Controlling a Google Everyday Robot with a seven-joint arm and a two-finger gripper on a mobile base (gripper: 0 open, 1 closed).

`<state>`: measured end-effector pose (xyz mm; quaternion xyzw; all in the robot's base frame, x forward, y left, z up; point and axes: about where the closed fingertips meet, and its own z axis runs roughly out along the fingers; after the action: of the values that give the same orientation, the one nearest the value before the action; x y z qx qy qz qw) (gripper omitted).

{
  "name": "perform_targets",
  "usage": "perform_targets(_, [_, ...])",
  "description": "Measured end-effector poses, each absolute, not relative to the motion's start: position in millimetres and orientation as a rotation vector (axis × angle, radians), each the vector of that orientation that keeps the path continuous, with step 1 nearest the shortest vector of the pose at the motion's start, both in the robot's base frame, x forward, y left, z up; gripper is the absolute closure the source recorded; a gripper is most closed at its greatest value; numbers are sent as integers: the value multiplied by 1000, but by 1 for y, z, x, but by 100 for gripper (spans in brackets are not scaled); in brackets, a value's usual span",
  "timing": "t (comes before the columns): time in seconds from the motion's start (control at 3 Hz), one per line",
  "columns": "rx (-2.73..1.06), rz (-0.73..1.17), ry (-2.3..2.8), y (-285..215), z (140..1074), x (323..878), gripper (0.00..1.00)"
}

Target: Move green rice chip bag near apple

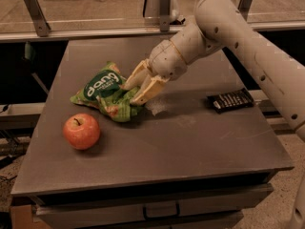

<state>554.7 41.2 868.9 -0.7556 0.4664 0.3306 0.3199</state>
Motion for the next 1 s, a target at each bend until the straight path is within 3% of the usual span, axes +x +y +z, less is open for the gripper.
perform_targets(0.67, [-2032,891,1190,48,870,558,13])
perform_targets(1.0, [-2042,891,1190,51,872,560,0])
